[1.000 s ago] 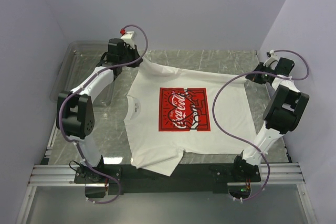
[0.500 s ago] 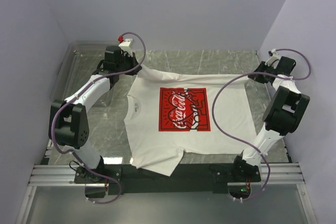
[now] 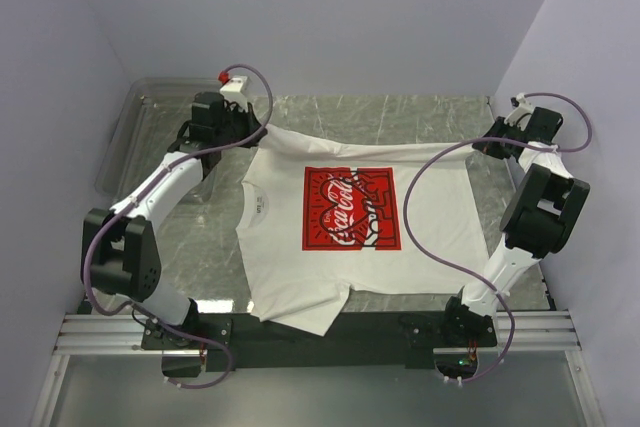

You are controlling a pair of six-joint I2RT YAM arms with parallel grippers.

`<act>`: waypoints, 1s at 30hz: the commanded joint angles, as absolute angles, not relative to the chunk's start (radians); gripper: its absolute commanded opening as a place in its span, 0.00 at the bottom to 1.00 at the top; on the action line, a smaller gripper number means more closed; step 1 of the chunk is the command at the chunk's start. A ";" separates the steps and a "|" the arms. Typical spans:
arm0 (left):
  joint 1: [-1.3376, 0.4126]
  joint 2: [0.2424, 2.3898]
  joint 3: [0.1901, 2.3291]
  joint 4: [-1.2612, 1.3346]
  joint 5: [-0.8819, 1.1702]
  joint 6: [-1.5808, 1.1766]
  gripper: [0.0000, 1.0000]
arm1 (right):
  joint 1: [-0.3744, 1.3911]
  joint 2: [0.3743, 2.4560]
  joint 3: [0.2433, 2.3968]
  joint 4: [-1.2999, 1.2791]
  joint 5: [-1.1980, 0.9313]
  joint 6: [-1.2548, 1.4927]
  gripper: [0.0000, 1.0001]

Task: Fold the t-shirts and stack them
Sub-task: Fold the tshirt

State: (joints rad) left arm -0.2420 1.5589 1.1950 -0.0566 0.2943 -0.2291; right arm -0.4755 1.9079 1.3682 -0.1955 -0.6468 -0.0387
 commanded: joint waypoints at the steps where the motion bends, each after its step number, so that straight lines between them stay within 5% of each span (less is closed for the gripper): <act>1: -0.250 1.488 1.166 -0.034 0.307 -0.239 0.01 | -0.471 1.907 1.404 -0.183 -0.632 -0.051 0.00; 30: -0.278 1.479 1.097 -0.090 0.287 -0.249 0.01 | -0.466 1.907 1.388 -0.212 -0.617 -0.104 0.00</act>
